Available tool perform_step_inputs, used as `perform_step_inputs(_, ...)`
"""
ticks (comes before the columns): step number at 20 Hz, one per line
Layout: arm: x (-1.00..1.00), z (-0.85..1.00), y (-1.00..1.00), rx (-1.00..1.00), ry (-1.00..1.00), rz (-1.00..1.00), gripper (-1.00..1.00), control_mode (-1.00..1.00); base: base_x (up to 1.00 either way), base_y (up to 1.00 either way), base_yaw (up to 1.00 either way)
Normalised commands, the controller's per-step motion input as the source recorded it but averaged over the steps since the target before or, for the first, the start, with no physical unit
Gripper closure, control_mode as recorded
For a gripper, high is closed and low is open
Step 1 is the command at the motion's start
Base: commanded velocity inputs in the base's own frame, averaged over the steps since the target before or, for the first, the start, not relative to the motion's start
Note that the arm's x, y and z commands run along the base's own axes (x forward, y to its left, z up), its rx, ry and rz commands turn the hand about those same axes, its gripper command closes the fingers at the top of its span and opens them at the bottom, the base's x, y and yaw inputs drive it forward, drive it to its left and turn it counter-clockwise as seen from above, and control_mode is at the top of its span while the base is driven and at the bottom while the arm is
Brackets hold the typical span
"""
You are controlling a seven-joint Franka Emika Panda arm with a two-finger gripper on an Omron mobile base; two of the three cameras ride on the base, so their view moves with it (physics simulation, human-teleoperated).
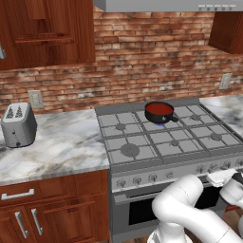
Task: Wait until the marinara sauce is simmered to a deep red color and then turn off the stove.
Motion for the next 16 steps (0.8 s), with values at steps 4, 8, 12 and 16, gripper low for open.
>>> perform_step_inputs(4, 0.04, -0.17, -0.15, 0.0, 0.0, 0.0, -1.0, -1.0, 0.0, 0.0, 0.0)
perform_step_inputs(8, 0.06, -0.1, -0.02, 0.0, 0.0, 0.0, -1.0, -1.0, 0.0, 0.0, 0.0)
perform_step_inputs(12, 0.09, -0.06, 0.0, 0.0, 0.0, 0.0, -1.0, -1.0, 0.0, 0.0, 0.0)
perform_step_inputs(16, 0.01, 0.0, 0.0, 0.0, 0.0, 0.0, -1.0, -1.0, 0.0, 0.0, 0.0)
